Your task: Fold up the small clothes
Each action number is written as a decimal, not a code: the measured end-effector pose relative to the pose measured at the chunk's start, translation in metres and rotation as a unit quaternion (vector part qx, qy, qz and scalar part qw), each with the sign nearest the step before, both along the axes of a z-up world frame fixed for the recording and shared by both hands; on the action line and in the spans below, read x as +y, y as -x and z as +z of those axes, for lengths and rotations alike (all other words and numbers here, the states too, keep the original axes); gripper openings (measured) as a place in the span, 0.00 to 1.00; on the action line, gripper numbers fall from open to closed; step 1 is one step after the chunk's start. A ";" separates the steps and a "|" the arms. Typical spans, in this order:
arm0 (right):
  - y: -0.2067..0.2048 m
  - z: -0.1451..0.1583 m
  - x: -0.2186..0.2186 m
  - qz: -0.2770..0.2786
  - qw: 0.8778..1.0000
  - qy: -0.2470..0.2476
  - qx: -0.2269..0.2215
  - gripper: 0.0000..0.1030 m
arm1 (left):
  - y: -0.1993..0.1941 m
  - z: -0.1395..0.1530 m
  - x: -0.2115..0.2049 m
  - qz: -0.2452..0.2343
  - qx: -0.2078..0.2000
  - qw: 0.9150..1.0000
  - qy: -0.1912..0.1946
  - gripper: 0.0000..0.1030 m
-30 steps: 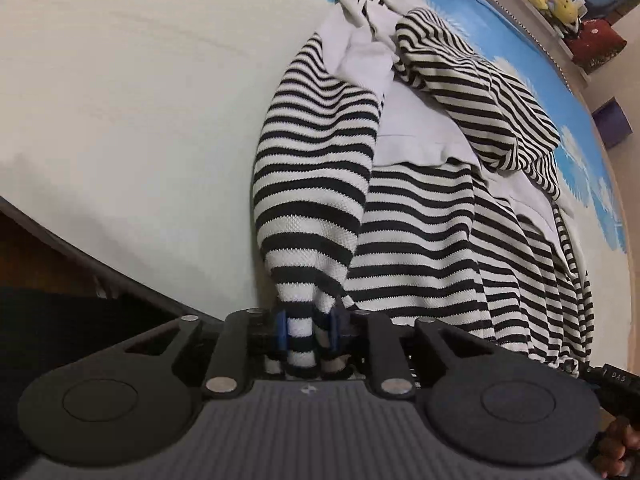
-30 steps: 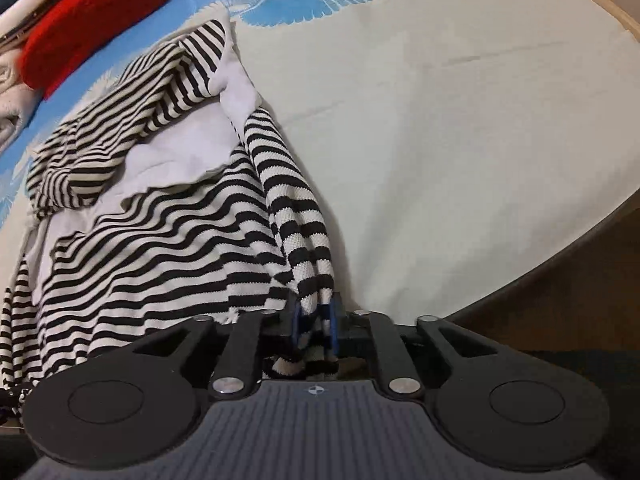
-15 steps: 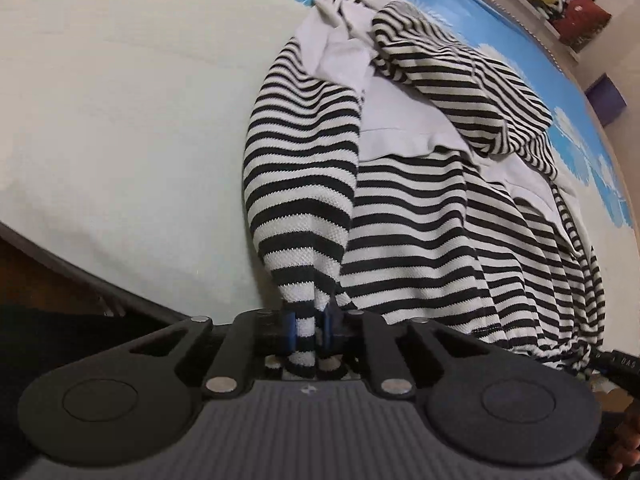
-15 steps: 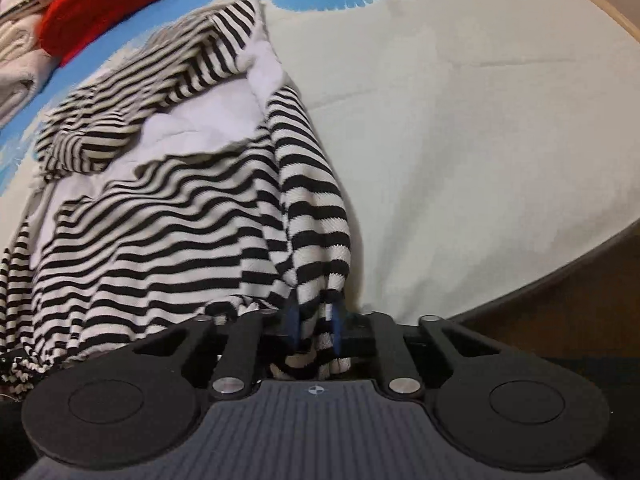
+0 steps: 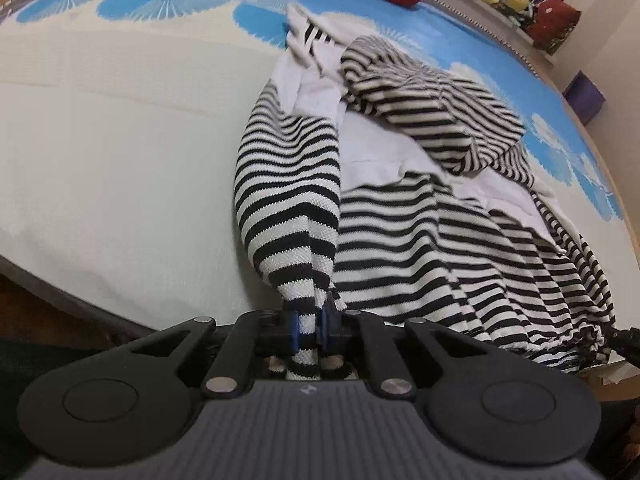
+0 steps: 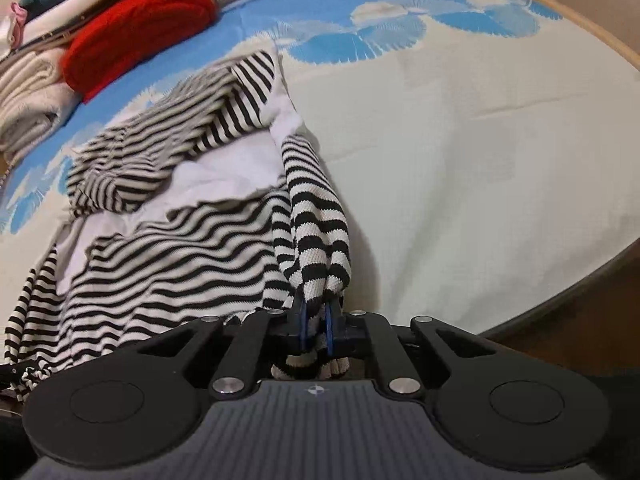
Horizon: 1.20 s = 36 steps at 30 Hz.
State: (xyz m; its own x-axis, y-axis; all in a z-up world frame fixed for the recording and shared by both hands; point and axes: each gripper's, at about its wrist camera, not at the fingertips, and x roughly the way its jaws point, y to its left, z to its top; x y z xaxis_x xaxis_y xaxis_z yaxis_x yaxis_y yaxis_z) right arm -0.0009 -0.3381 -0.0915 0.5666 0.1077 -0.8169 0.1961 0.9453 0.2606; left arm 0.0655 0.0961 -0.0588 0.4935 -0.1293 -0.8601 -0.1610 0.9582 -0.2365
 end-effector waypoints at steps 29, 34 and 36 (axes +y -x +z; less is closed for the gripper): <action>0.039 0.143 -0.028 0.047 0.986 -0.057 -0.151 0.06 | -0.025 0.114 0.033 -0.086 -0.070 0.993 0.046 0.09; -0.046 0.118 -0.024 0.055 0.991 -0.022 -0.117 0.06 | -0.105 0.082 0.029 -0.091 -0.052 0.994 0.042 0.09; -0.078 0.104 -0.023 0.054 0.994 -0.010 -0.093 0.06 | -0.128 0.067 0.027 -0.099 -0.050 0.993 0.040 0.09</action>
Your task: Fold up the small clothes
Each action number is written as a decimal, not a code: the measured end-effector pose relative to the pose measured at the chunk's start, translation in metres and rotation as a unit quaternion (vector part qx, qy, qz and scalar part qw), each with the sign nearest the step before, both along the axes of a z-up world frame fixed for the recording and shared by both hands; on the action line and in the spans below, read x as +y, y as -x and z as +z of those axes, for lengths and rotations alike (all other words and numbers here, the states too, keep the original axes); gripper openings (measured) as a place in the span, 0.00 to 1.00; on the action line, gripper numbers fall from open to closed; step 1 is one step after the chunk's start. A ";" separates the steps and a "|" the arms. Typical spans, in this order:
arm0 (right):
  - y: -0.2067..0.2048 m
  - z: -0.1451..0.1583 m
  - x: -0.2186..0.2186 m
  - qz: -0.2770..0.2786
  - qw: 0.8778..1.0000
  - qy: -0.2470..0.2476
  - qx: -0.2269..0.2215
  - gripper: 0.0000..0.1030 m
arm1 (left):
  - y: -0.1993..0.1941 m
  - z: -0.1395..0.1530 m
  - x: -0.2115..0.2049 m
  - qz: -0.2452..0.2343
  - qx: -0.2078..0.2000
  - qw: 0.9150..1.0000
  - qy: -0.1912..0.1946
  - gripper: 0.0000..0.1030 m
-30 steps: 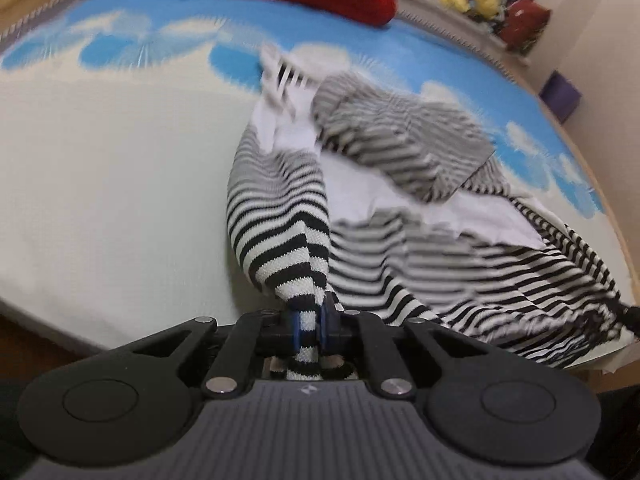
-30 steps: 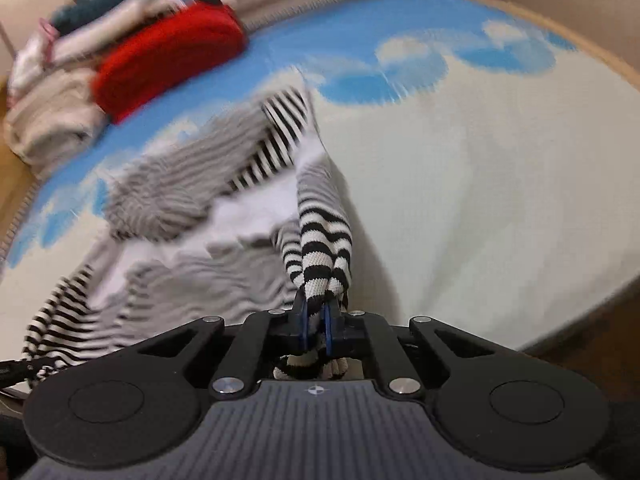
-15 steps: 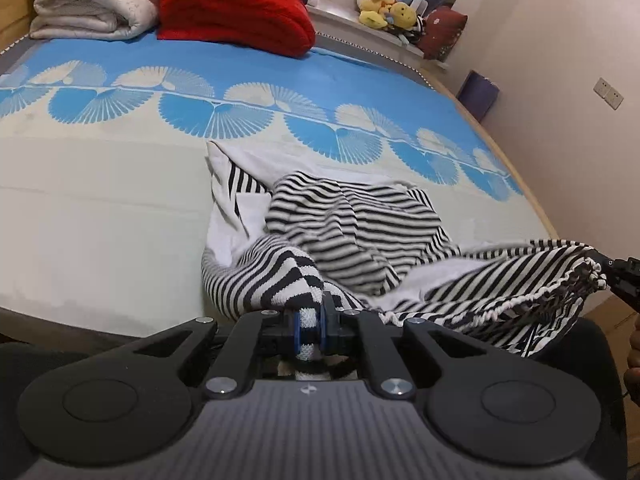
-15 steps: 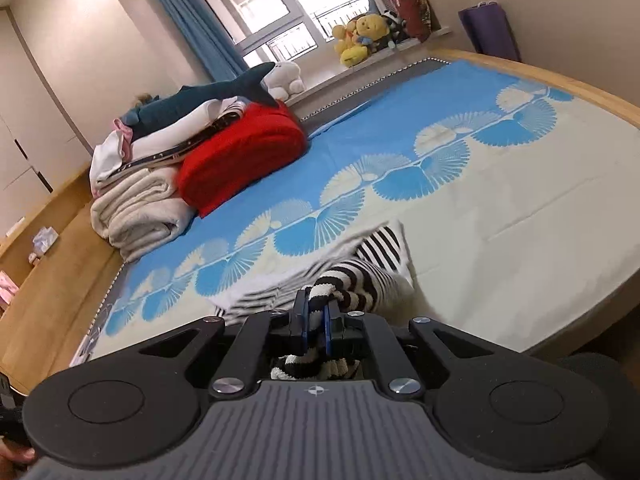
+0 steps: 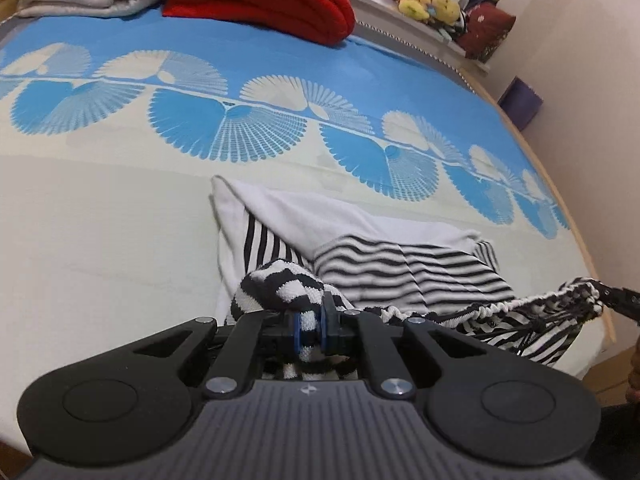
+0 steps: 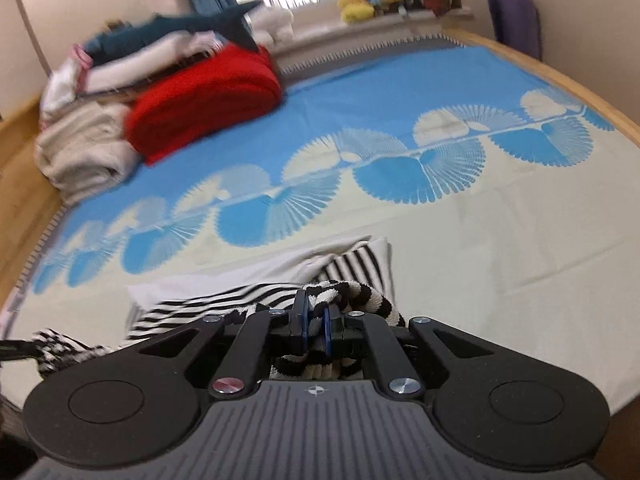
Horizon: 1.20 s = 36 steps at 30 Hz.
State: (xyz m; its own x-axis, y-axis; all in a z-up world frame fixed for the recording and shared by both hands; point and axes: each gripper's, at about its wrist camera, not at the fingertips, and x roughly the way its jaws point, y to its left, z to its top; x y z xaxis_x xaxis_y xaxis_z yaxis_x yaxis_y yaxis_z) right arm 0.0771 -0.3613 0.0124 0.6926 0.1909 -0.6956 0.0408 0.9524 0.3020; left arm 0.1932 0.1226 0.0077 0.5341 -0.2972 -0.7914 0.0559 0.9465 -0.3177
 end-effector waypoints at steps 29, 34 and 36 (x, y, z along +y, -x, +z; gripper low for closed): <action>-0.017 -0.071 -0.029 -0.021 0.992 0.110 0.057 0.42 | 0.001 -0.041 0.020 0.015 0.010 0.998 -0.058 0.62; -0.030 -0.082 -0.006 0.021 0.990 0.129 0.053 0.44 | -0.014 -0.044 -0.012 -0.022 -0.011 0.994 -0.107 0.71; -0.037 -0.085 0.002 0.038 0.988 0.139 0.051 0.46 | -0.022 -0.046 -0.021 -0.027 -0.018 0.992 -0.118 0.73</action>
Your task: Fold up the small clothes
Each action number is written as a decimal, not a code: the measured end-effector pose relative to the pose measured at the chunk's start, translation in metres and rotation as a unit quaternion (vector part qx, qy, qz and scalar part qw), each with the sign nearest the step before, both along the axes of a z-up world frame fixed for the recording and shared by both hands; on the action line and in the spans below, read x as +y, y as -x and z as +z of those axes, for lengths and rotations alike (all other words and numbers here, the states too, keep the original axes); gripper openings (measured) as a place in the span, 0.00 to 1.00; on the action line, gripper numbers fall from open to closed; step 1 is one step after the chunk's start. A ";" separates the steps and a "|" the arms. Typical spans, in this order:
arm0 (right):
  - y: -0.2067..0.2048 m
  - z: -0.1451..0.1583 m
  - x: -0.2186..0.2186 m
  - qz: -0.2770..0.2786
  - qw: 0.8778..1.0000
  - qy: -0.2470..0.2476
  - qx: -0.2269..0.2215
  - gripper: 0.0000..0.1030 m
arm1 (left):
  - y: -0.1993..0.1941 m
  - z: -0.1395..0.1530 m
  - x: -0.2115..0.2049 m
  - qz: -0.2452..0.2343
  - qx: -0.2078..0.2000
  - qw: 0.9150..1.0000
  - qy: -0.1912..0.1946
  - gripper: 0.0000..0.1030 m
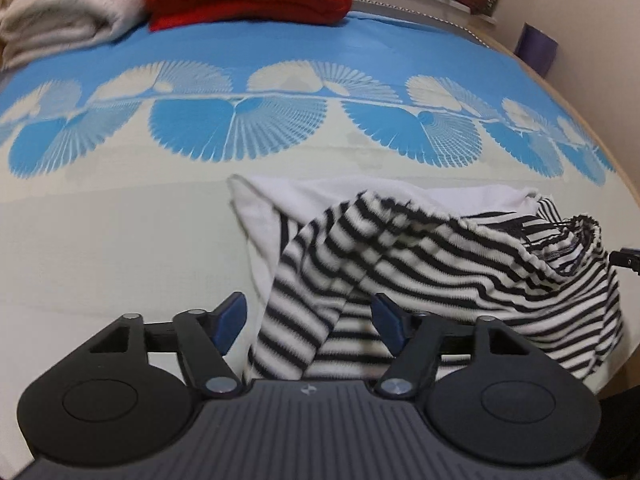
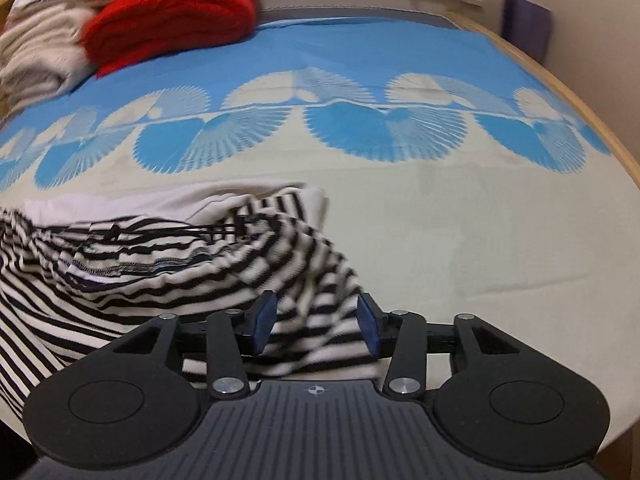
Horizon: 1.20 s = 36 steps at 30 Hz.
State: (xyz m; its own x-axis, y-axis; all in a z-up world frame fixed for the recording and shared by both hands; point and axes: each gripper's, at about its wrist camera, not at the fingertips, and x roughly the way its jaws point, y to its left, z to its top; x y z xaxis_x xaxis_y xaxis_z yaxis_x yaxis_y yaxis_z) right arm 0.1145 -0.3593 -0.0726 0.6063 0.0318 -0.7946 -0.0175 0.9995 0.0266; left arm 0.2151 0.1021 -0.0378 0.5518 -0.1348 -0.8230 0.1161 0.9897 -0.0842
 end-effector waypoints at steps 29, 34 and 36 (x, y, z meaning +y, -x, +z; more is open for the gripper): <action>-0.105 0.023 0.074 -0.007 0.982 0.005 -0.187 0.04 | -0.089 0.006 0.006 0.121 -0.155 0.980 -0.035 0.05; -0.130 0.000 0.086 -0.008 0.987 0.035 -0.156 0.07 | -0.119 -0.025 0.002 0.132 -0.062 0.988 -0.050 0.10; -0.144 -0.024 0.092 0.009 0.996 0.044 -0.075 0.19 | -0.131 -0.056 0.008 0.125 0.056 0.991 -0.002 0.33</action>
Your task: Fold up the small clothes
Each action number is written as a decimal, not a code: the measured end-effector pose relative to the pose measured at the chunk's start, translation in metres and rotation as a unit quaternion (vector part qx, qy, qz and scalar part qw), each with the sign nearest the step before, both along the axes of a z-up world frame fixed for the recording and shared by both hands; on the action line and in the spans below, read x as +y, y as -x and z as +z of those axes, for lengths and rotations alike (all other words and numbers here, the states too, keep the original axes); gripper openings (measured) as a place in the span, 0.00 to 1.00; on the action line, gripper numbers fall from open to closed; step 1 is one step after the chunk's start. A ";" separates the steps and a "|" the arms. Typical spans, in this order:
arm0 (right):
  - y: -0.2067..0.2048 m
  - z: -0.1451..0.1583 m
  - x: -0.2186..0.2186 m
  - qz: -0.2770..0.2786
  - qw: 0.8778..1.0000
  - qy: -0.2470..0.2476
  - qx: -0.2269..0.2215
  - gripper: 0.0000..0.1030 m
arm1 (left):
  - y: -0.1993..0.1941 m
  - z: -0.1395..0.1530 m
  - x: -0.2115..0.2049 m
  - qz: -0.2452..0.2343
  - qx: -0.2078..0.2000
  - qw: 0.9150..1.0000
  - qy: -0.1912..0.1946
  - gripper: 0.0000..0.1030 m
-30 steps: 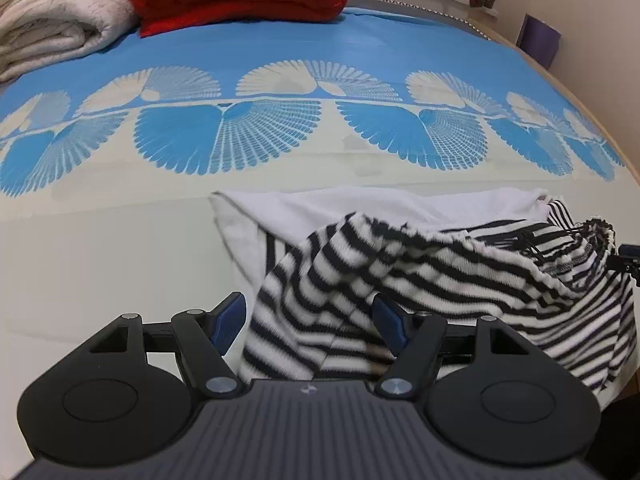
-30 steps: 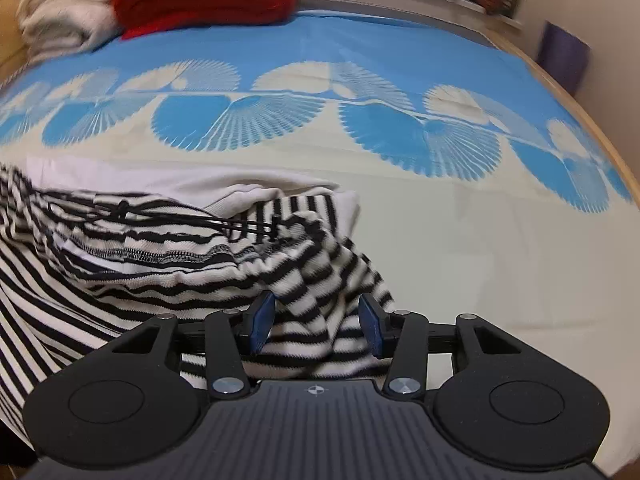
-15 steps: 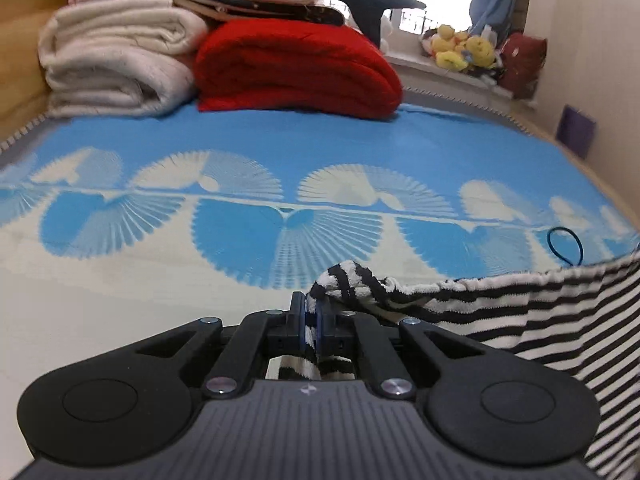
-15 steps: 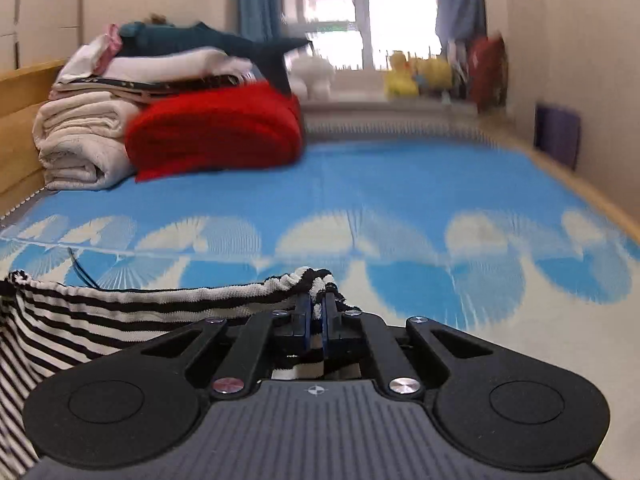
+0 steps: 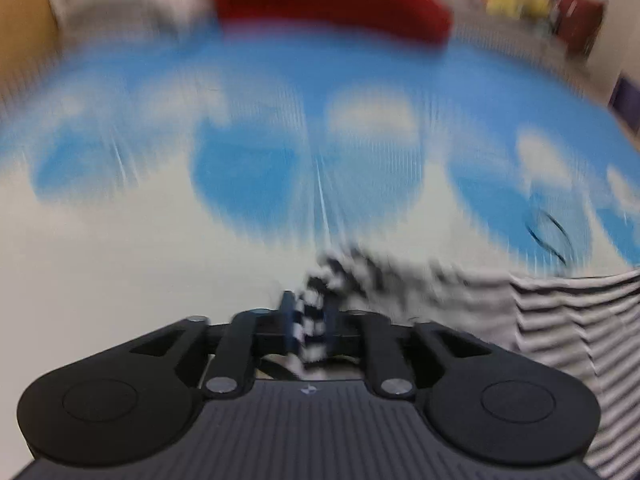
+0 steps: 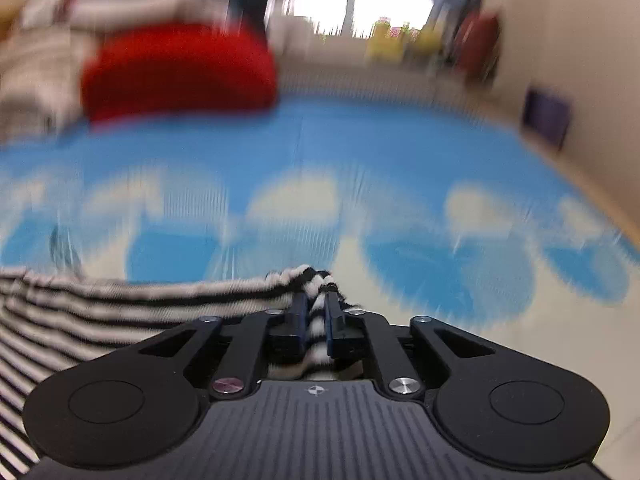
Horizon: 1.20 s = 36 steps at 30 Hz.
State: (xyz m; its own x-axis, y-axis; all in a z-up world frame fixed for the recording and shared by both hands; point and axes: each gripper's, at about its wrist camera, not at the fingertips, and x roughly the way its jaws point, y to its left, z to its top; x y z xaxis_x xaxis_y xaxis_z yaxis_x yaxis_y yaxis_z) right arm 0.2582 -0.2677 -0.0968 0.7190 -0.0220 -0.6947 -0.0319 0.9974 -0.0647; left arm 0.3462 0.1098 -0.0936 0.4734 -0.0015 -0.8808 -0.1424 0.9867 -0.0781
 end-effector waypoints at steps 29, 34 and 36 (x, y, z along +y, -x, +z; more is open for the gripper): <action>0.109 -0.020 -0.118 -0.053 0.948 -0.173 0.260 0.55 | 0.118 0.009 0.059 -0.067 0.129 0.983 0.116 0.33; 0.114 0.013 -0.136 -0.077 0.956 -0.215 0.182 0.07 | 0.122 0.058 0.067 -0.066 -0.005 0.993 0.094 0.01; 0.121 0.034 -0.152 -0.095 0.953 -0.261 0.123 0.06 | 0.129 0.075 0.073 -0.066 -0.039 0.995 0.061 0.01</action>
State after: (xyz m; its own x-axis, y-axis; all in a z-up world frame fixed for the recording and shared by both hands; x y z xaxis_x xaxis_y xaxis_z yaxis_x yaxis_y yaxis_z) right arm 0.1371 -0.4193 -0.0627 0.5502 0.2592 -0.7938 0.2026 0.8808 0.4280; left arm 0.2174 0.1827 -0.0183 0.5297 -0.1723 -0.8305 -0.0004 0.9791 -0.2034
